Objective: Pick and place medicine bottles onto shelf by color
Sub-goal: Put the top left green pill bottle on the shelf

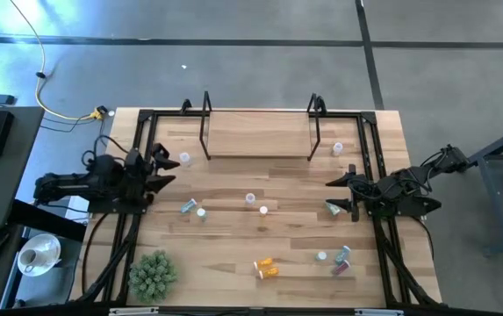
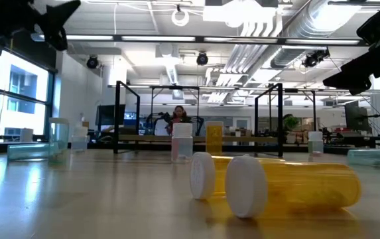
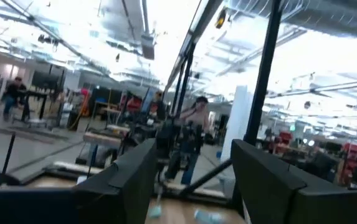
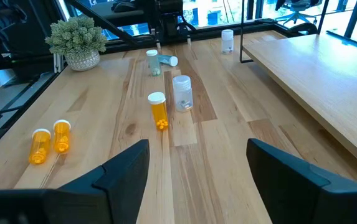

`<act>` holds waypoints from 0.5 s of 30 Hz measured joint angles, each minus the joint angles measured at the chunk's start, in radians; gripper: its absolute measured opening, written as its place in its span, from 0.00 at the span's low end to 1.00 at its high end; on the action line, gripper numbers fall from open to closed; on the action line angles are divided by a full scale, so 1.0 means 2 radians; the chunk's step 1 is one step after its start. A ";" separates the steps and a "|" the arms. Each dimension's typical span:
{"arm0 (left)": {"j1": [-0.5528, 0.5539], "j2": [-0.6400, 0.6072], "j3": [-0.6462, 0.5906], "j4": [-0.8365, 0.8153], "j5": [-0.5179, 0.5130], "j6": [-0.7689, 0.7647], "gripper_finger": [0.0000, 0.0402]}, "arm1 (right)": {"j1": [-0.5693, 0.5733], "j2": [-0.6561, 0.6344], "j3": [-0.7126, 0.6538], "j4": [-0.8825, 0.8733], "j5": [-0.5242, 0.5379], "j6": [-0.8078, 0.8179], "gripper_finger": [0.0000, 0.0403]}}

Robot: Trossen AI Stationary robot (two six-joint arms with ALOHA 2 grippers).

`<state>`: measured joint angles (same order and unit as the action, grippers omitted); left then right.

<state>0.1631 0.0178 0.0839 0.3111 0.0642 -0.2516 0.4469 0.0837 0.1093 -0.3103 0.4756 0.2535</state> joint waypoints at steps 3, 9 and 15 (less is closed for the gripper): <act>0.000 0.016 0.032 -0.019 0.001 0.000 0.49 | 0.000 0.000 0.000 0.000 0.000 0.000 0.64; 0.000 0.079 0.116 -0.115 -0.001 0.000 0.49 | 0.000 0.000 0.000 0.000 0.000 0.000 0.64; 0.000 0.164 0.183 -0.200 -0.001 -0.035 0.49 | 0.000 0.000 0.000 0.000 0.000 0.000 0.64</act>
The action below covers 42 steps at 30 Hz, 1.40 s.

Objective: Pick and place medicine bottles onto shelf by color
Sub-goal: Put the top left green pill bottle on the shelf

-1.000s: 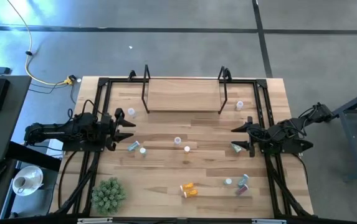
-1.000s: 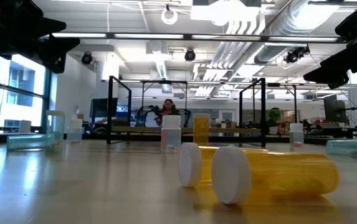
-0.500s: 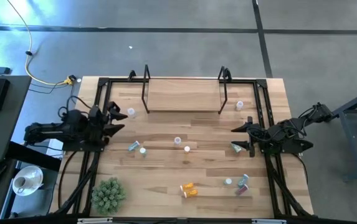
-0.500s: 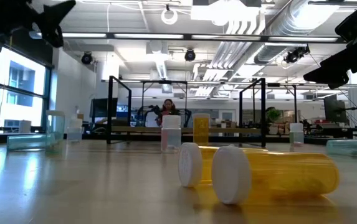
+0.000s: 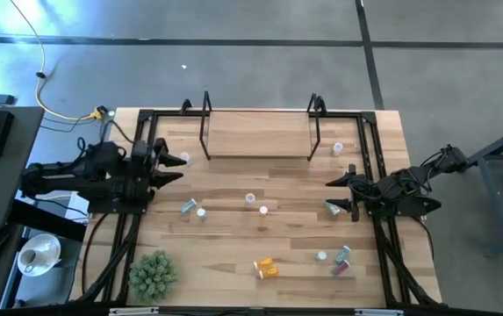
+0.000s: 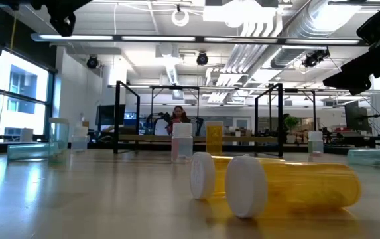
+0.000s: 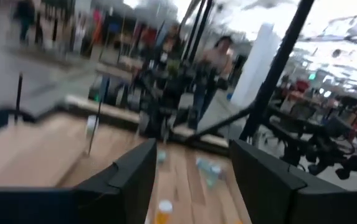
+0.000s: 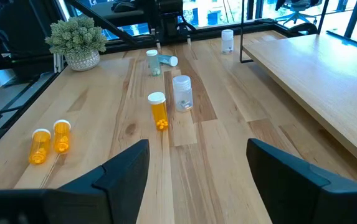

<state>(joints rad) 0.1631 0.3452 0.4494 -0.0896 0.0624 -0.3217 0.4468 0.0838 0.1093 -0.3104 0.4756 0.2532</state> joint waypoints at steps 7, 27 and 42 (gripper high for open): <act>-0.001 0.084 0.029 -0.020 0.011 -0.044 0.49 | 0.000 0.000 0.000 0.000 0.000 0.000 0.64; -0.138 0.141 0.145 -0.100 -0.136 0.035 0.49 | 0.000 0.000 0.000 0.000 0.000 0.000 0.64; -0.276 0.269 0.149 -0.222 -0.248 -0.062 0.49 | 0.000 0.000 0.000 0.000 0.000 0.000 0.64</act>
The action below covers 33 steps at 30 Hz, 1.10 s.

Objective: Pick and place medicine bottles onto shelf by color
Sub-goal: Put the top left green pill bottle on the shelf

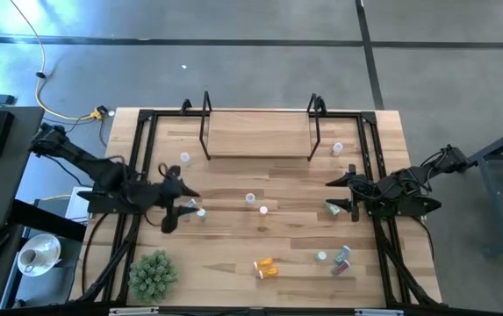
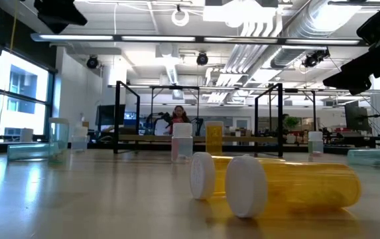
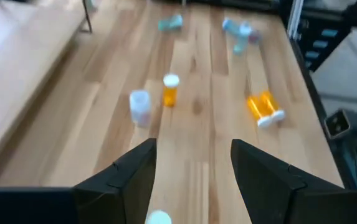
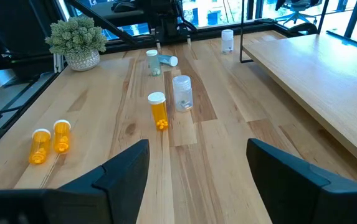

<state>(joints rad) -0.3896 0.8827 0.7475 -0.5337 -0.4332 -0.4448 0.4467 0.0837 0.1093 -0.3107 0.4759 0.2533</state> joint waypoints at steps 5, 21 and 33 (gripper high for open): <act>-0.009 0.041 0.000 -0.011 -0.017 -0.073 0.49 | 0.000 0.000 0.000 0.000 0.000 0.000 0.64; -0.009 0.143 0.000 -0.016 -0.016 -0.288 0.49 | 0.000 0.000 0.000 0.000 0.000 0.000 0.64; -0.009 0.185 0.000 -0.054 -0.035 -0.355 0.49 | 0.000 0.000 0.000 -0.002 0.000 0.000 0.64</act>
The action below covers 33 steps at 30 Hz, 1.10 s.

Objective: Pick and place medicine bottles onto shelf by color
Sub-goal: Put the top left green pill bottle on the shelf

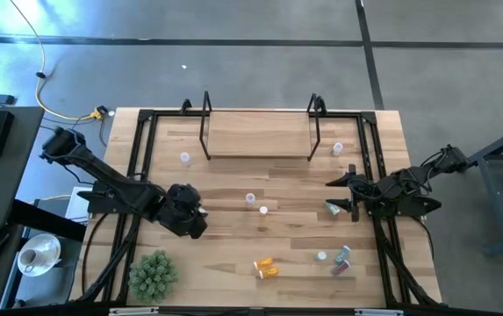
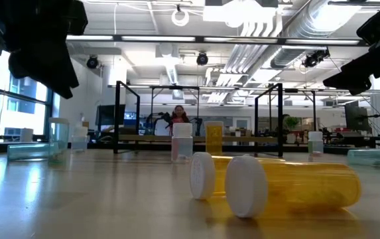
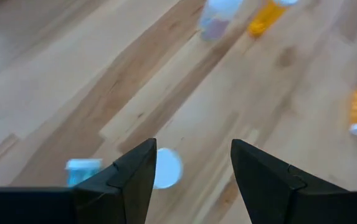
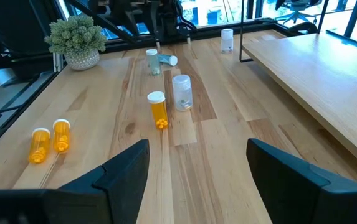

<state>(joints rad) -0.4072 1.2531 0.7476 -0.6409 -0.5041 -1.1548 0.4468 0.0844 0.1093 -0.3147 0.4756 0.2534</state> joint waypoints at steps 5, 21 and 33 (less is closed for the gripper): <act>0.000 0.015 0.000 -0.009 -0.023 -0.026 0.49 | 0.000 0.000 0.000 -0.003 0.000 0.000 0.64; 0.000 0.067 0.000 -0.010 -0.011 -0.037 0.49 | 0.000 0.000 0.000 -0.008 0.000 0.000 0.64; -0.006 0.090 0.000 -0.008 0.000 -0.051 0.49 | 0.000 0.000 0.000 -0.009 0.000 0.000 0.64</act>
<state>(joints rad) -0.4193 1.4338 0.7475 -0.6574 -0.5051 -1.2567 0.4468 0.0841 0.1097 -0.3325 0.4758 0.2535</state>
